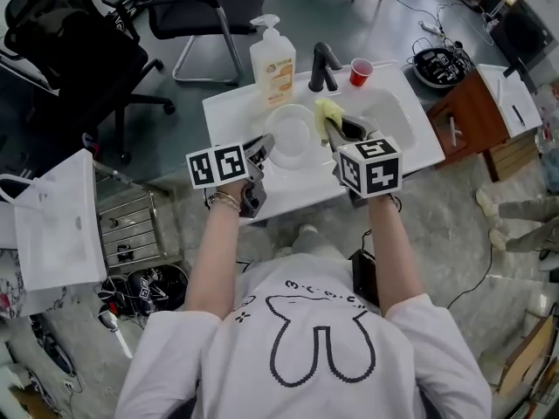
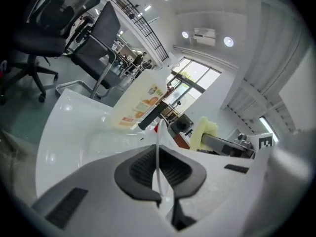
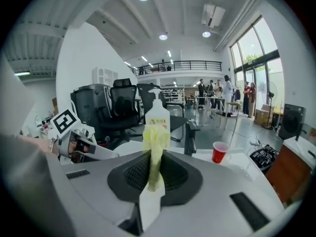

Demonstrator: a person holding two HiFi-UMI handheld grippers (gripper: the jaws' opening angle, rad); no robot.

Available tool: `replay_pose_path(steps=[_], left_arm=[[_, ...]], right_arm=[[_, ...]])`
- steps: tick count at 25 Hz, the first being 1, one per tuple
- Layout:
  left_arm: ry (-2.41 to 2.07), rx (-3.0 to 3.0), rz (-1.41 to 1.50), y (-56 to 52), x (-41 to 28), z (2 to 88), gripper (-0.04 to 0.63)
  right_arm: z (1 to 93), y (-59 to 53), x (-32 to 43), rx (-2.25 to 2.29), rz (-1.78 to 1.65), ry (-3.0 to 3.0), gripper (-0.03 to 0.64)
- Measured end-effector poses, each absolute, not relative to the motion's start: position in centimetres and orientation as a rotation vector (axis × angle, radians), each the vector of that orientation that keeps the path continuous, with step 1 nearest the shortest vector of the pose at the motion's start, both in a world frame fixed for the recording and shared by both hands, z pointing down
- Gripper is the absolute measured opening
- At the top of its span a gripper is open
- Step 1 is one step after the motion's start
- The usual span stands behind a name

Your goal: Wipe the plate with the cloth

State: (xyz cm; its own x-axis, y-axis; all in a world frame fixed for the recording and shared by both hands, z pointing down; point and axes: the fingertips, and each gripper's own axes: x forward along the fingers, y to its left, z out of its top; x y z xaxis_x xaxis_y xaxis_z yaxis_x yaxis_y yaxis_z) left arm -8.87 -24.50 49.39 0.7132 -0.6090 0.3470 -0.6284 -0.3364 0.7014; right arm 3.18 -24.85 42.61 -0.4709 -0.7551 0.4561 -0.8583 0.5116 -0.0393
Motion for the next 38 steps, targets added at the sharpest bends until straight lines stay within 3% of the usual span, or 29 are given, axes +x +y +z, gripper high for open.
replay_pose_path(steps=[8,19,38], left_arm=[[-0.950,2.125,0.023,-24.4,-7.3,43.9,0.018],[-0.978,2.183,0.081,-24.5,-5.1,39.2,0.018],[-0.954,2.227,0.102,-25.5,-4.2,37.5,0.020]], right_arm=[[36.5,-24.3,-1.3,1.158,0.193,-2.627,0.051],[36.4,-25.2,-3.8,0.952,0.192,-2.623,0.051],[36.8,-30.5,3.3,1.271,0.288,-2.466,0.051]])
